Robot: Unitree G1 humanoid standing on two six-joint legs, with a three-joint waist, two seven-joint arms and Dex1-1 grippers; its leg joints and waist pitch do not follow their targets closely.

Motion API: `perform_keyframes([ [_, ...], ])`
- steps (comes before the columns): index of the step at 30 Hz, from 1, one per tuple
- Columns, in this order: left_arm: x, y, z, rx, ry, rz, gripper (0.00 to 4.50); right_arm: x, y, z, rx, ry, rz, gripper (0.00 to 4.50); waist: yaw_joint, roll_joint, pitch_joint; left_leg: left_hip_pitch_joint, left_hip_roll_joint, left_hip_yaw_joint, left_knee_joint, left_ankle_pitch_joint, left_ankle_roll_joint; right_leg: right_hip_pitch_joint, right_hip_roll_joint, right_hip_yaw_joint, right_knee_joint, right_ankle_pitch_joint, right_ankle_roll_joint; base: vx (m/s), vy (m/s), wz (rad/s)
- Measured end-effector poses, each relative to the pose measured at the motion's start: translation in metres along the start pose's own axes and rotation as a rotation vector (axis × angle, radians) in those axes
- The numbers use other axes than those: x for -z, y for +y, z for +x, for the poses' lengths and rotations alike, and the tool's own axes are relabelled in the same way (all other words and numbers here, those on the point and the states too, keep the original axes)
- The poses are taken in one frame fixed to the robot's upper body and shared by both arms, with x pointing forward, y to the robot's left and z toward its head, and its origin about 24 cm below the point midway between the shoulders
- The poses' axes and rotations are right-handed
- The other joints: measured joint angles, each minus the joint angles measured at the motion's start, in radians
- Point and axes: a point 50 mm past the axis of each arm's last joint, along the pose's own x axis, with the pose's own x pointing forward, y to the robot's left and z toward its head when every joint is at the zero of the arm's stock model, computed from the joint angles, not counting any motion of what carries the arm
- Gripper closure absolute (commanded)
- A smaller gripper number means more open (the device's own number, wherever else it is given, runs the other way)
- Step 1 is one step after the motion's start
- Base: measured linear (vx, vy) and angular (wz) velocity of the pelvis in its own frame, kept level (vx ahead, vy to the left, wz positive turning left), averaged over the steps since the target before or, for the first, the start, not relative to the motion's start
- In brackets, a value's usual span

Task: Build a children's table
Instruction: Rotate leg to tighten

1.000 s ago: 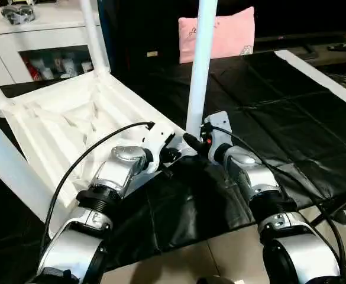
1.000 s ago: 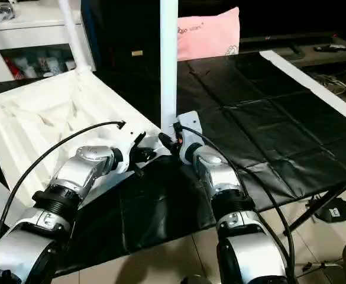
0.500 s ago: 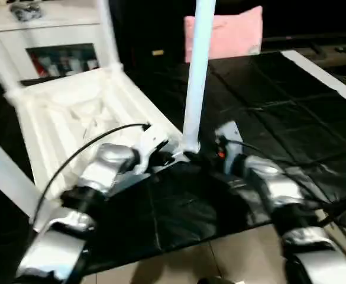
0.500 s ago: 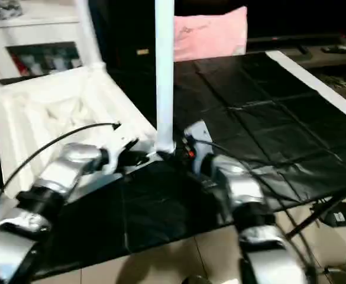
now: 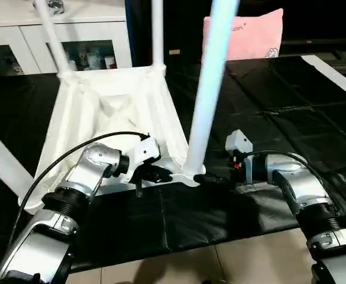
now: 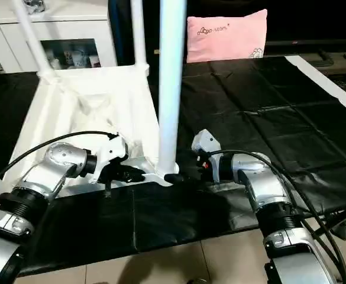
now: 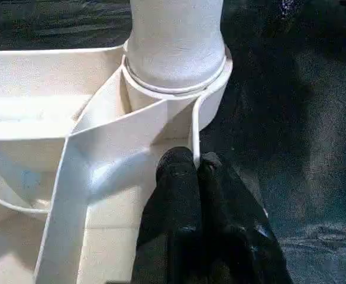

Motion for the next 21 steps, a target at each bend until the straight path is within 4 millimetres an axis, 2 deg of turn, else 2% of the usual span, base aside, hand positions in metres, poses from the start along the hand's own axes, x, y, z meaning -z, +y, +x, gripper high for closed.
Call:
perform_keyframes([
  [21,0.0,0.0,0.0,0.0,0.0,0.0,4.5,0.0,0.0,0.0,0.0,0.0,0.0,0.06,-0.001,0.0,0.0,0.0,0.0,0.0,0.0,0.001,0.001,0.0,0.0,0.0,0.0,0.0,0.0,0.0,0.0,0.0],
])
